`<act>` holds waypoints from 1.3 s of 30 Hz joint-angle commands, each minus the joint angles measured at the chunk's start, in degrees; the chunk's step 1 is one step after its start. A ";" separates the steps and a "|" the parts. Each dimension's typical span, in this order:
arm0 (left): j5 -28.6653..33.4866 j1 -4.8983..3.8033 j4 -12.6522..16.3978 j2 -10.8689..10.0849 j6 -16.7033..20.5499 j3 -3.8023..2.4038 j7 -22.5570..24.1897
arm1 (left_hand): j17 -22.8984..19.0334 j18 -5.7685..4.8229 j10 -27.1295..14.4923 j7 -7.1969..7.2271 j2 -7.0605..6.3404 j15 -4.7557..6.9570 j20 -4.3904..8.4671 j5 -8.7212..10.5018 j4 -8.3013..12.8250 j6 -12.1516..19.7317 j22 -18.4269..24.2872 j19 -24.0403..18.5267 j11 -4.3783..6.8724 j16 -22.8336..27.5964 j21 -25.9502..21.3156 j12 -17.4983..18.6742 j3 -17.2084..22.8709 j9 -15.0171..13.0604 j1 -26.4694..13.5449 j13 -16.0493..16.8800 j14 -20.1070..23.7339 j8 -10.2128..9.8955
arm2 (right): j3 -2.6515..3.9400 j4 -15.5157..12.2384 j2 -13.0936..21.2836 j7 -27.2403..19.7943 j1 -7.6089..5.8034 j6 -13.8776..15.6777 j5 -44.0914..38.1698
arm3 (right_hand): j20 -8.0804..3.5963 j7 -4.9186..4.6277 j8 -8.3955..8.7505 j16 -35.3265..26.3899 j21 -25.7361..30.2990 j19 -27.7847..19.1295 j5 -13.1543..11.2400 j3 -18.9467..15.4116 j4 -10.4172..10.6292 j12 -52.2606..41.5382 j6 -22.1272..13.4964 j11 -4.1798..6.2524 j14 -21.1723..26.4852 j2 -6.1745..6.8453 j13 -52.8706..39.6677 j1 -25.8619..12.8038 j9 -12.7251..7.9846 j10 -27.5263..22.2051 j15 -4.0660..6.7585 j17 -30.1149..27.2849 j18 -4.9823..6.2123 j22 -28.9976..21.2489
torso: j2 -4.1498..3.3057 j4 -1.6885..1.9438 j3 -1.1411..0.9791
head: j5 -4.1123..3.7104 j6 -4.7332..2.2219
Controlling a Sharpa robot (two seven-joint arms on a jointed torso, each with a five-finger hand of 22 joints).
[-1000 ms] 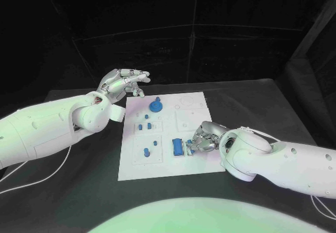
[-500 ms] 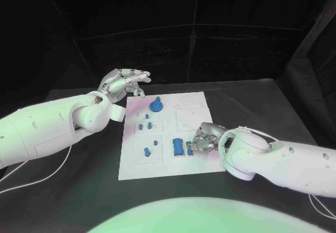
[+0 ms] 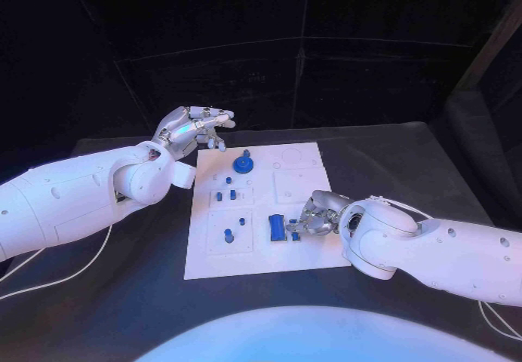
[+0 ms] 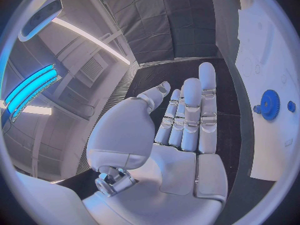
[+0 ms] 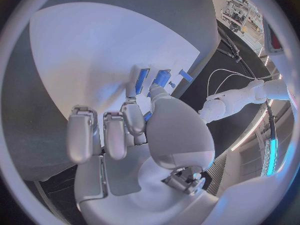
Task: Assemble the parts on the task board
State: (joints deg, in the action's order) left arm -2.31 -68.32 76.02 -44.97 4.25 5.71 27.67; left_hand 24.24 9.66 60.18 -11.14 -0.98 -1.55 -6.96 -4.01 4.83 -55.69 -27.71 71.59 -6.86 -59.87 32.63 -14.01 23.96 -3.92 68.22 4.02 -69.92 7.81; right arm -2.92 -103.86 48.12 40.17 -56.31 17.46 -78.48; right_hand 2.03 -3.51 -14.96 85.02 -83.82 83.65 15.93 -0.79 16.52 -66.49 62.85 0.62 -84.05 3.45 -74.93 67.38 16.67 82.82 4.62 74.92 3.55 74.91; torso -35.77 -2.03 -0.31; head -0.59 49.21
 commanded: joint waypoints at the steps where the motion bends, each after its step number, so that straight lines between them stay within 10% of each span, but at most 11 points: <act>1: 0.23 -0.10 0.07 0.00 -0.64 -0.05 0.10 | -0.06 0.77 -0.35 0.00 -0.07 -0.09 -0.18 -0.30 -0.07 0.51 0.08 -0.30 0.02 -0.25 -0.25 -0.30 -0.37 -0.06 0.17 0.08 0.44 0.19 | 0.02 -0.31 0.38 -0.96 -0.06 0.99 -0.11 | -0.20 -0.15 0.04 -0.28 0.32 0.27 -1.03 -0.57 -0.01 0.26 -0.13 0.13 -4.19 0.10 -0.25 -0.57 0.11 0.28 -0.11 6.05 -0.70 1.65 | 0.04 -0.02 -0.03 | -0.01 0.00; 11: 0.23 -0.10 -0.29 0.03 -0.62 -0.05 0.14 | -0.09 0.77 -0.41 -0.01 -0.08 -0.11 -0.19 -0.29 -0.07 0.56 0.11 -0.29 0.00 -0.27 -0.27 -0.36 -0.43 -0.06 0.15 0.08 0.47 0.23 | 0.03 -1.61 3.72 -8.08 -0.08 5.61 2.43 | 0.35 -1.57 2.29 -1.15 0.99 -0.36 -2.25 -2.70 -2.23 3.44 -4.33 -0.98 -3.91 0.92 1.43 4.10 -0.22 -1.24 -0.93 4.79 -0.49 0.55 | 0.10 -0.13 -0.06 | 0.01 -0.50; 20: 3.78 -0.10 -1.94 0.55 -1.46 -0.04 0.58 | -0.22 0.76 -0.40 0.05 0.05 -0.13 -0.22 -0.27 -0.26 0.42 0.26 -0.32 0.04 -0.32 -0.40 -0.78 -0.70 -0.12 -0.10 0.12 0.60 0.58 | 0.11 4.69 5.32 -29.92 -2.56 14.07 29.35 | 1.28 -2.87 4.04 -7.24 7.10 -5.50 -0.27 -3.29 -5.26 20.35 -7.33 -2.06 -1.78 -0.82 12.26 11.17 -0.41 -8.01 -1.86 -3.71 1.67 -10.01 | 0.39 -0.32 -0.01 | -0.49 -2.35; 26: 5.55 -0.08 -4.96 1.93 -1.42 -0.04 1.57 | -2.13 0.74 -0.25 0.41 -0.12 -0.32 -0.50 -0.22 -0.94 0.06 1.89 -3.57 0.22 3.15 -3.09 -1.82 -2.30 -0.12 -0.98 0.08 4.46 1.47 | 0.14 13.42 2.50 -45.54 -5.64 12.61 49.20 | 2.53 -4.34 5.35 -39.11 32.05 -22.38 -2.46 -1.71 -6.09 45.80 -7.86 -3.74 10.63 -2.96 32.19 16.21 -0.99 -18.45 -3.27 -37.39 6.96 -42.45 | 1.57 -0.24 0.15 | -0.94 -4.06; 34: 7.68 0.43 -10.24 4.29 0.91 -0.04 3.63 | -13.94 -0.48 -2.93 -1.11 -0.32 -5.41 -4.99 0.10 -2.10 2.86 11.23 -20.50 -2.66 28.92 -18.07 0.71 -6.33 0.09 -1.43 -0.30 18.39 0.26 | 0.28 25.96 -4.10 -58.57 -7.24 8.31 61.59 | 8.25 -7.83 10.27 -69.31 57.21 -28.81 -4.10 0.00 -5.72 61.89 -8.68 -7.63 19.69 -2.44 56.00 20.13 -5.19 -20.98 -9.01 -54.82 7.05 -58.67 | 2.88 -0.96 0.14 | -0.15 -8.04; 39: 9.27 0.85 -11.97 5.03 3.21 -0.05 5.09 | -18.20 -1.12 -8.11 -2.55 0.03 -8.58 -7.74 0.05 -3.17 6.06 15.16 -28.54 -4.62 38.82 -24.17 3.57 -10.06 0.15 -2.01 -0.39 23.67 -1.06 | 0.63 31.20 -7.61 -61.67 -7.41 6.65 63.15 | 9.82 -7.35 11.30 -76.46 64.51 -28.47 -6.49 -0.72 -6.69 62.69 -8.70 -8.81 21.26 -2.74 62.33 19.45 -7.45 -21.01 -10.43 -60.44 7.04 -63.67 | 3.25 -1.40 0.05 | 0.13 -9.77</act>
State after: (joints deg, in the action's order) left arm 4.14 -67.47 64.37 -40.12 5.02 5.71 29.85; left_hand 6.58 9.64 52.69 -12.87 -0.89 -9.83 -14.33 -4.01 1.86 -50.03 -13.03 43.98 -11.23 -22.32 9.16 -10.80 14.48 -3.79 66.76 3.65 -46.88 6.94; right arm -2.36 -73.56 40.97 -14.29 -63.60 26.75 -20.96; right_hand 11.38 -10.82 -3.81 10.11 -20.95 55.27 9.79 -1.27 10.14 -3.92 54.11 -7.86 -63.31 0.96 -13.97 86.94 9.76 62.06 -5.46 15.73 9.83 12.34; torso -32.95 -3.02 -0.15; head -0.59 40.29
